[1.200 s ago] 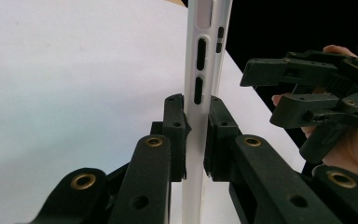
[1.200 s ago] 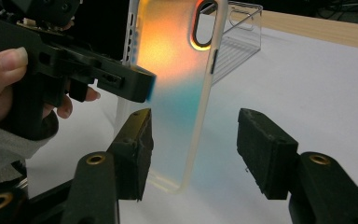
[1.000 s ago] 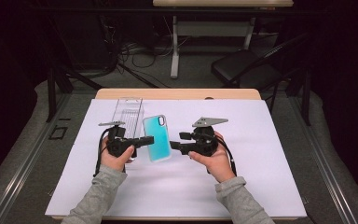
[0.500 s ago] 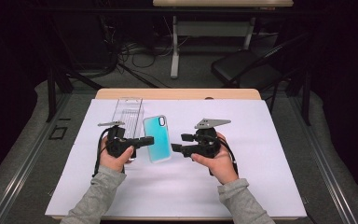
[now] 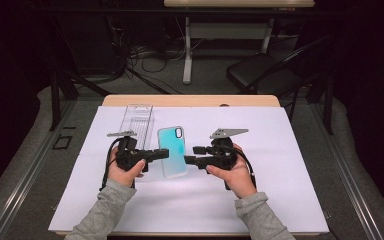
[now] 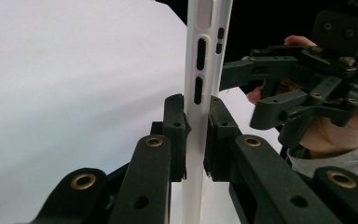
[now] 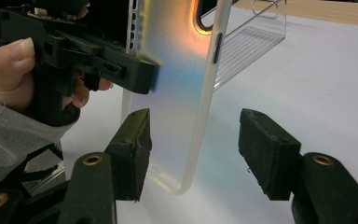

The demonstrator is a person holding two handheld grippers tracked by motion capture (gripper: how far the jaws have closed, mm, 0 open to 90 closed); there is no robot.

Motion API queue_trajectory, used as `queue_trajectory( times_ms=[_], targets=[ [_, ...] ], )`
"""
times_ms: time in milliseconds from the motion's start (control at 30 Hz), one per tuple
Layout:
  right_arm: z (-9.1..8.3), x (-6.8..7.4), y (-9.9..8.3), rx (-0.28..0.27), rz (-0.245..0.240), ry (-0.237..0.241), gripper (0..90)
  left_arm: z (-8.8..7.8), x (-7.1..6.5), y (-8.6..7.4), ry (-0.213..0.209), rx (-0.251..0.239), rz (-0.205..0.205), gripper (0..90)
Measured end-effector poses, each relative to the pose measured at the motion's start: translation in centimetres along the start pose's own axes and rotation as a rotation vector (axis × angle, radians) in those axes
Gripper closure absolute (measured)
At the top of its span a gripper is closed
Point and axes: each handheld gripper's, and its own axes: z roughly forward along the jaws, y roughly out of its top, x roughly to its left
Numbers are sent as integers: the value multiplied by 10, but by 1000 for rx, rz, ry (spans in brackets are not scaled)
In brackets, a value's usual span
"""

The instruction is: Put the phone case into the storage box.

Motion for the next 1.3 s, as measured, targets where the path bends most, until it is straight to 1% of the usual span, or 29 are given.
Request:
queue_trajectory(
  times_ms=[100, 167, 233, 500, 600, 800, 1033, 1167, 1300],
  targets=[
    [1, -1, -1, -2, 11, 16, 459, 2, -3, -1, -15, 9, 6, 813],
    [2, -2, -1, -1, 15, 21, 476, 4, -5, -1, -18, 12, 6, 813],
    [2, -2, -2, 8, 23, 27, 491, 5, -6, -2, -19, 15, 7, 813],
    [4, -2, -3, 25, 29, 40, 564, 10, -10, -4, -26, 33, 17, 813],
    [5, -2, -4, 29, 37, 46, 591, 11, -10, -4, -30, 35, 23, 813],
    [6, -4, -6, 28, 52, 55, 633, 11, -11, -5, -29, 37, 20, 813],
    [6, -6, -6, 29, 66, 56, 660, 12, -11, -5, -30, 40, 23, 814],
    [6, -6, -6, 33, 70, 57, 670, 13, -11, -6, -28, 40, 16, 814],
    [6, -7, -7, 24, 79, 63, 683, 13, -11, -6, -29, 42, 17, 814]
  ],
)
